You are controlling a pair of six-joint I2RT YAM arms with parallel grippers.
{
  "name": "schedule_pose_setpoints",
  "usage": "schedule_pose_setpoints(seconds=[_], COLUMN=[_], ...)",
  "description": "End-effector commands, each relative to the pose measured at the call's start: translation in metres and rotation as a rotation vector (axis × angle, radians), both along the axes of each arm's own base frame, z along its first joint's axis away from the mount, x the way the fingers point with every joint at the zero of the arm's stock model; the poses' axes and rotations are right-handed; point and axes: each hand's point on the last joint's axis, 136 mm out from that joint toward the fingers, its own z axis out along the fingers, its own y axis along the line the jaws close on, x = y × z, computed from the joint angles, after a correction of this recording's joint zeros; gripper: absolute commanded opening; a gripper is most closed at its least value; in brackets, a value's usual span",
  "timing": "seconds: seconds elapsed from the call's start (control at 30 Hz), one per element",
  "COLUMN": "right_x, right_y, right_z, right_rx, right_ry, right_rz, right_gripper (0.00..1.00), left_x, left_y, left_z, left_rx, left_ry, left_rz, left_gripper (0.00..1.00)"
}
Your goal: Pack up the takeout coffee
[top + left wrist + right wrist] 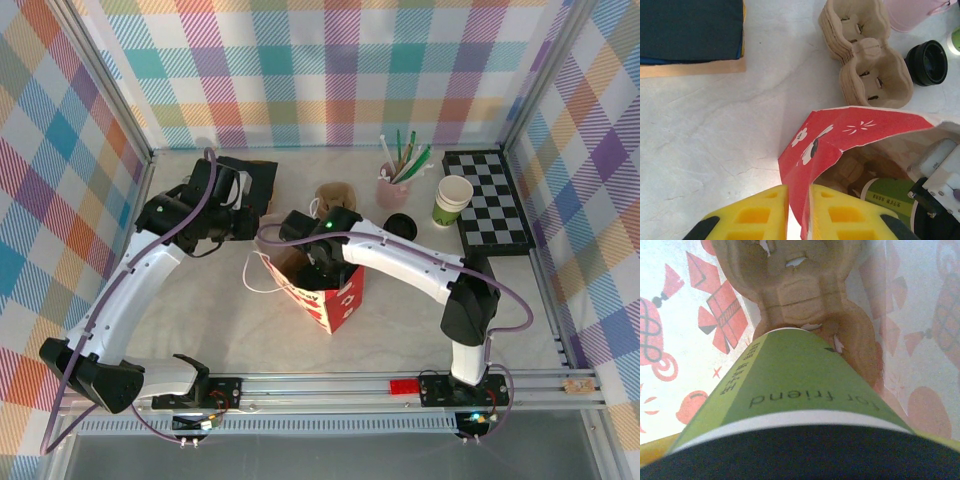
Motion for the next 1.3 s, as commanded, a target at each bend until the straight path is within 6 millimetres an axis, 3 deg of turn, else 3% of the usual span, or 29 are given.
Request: schedule_pose_setpoints(seconds=[0.0,0.47,0.87,1.27], right_x=[0.000,0.007,0.002,-0.005], right_y=[0.001,-0.001,-0.013,-0.021], right_z=[0.009,0.028,0.035,0.040], right_rx=[0.009,0.020,0.005,-0.003], right_ry=[-0.005,-0.027,-0.037,-0.037], right_rz=[0.002,0.009,-0.007,-0.018], right_gripper=[0.43,0.43,0.43,0.43], left_x=[-0.001,0.003,0.010,0.017], left_y=[0.000,-0.007,-0.029,-0.049], left_z=[0.013,0.020,0.030,0.013], left_rx=[-0.036,-0.047,-0.099,-0.051], left_ry=[-0.021,-0.033,-0.059,-0.009], left_rz=[0.007,-0.008,-0.067,-0.128], left_gripper=[0.23,0.35,0.48,0.50])
